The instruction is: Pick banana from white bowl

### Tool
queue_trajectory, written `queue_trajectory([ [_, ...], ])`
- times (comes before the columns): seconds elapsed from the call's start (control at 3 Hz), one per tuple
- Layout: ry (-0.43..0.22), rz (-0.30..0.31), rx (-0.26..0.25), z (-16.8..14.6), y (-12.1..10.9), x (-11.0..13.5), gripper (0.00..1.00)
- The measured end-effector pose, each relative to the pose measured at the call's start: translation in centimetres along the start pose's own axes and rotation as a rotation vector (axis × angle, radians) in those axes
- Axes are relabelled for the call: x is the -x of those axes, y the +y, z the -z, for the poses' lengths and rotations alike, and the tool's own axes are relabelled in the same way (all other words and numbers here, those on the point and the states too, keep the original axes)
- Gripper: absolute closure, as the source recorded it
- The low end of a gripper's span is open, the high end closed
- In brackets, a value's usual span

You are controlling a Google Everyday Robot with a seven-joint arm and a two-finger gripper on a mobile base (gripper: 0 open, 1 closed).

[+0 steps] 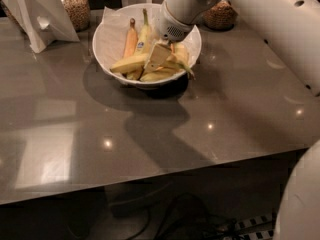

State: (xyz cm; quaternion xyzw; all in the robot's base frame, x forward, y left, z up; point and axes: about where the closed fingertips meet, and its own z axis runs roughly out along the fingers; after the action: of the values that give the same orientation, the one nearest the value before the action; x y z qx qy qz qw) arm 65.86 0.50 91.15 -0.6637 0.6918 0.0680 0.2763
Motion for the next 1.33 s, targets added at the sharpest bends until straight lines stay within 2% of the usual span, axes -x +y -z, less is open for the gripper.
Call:
queue_trajectory([
  [0.33,0.012,-0.018,0.014,-0.7,-0.1,-0.5,0.43],
  [0.67,0.030,-0.039,0.028,-1.4,-0.2,-1.3,0.52],
  [1.0,0.036,-0.044,0.033,-1.2,-0.2,-1.5,0.71],
  [1.33,0.038,-0.031,0.035,-0.4,0.4,-1.7,0.94],
])
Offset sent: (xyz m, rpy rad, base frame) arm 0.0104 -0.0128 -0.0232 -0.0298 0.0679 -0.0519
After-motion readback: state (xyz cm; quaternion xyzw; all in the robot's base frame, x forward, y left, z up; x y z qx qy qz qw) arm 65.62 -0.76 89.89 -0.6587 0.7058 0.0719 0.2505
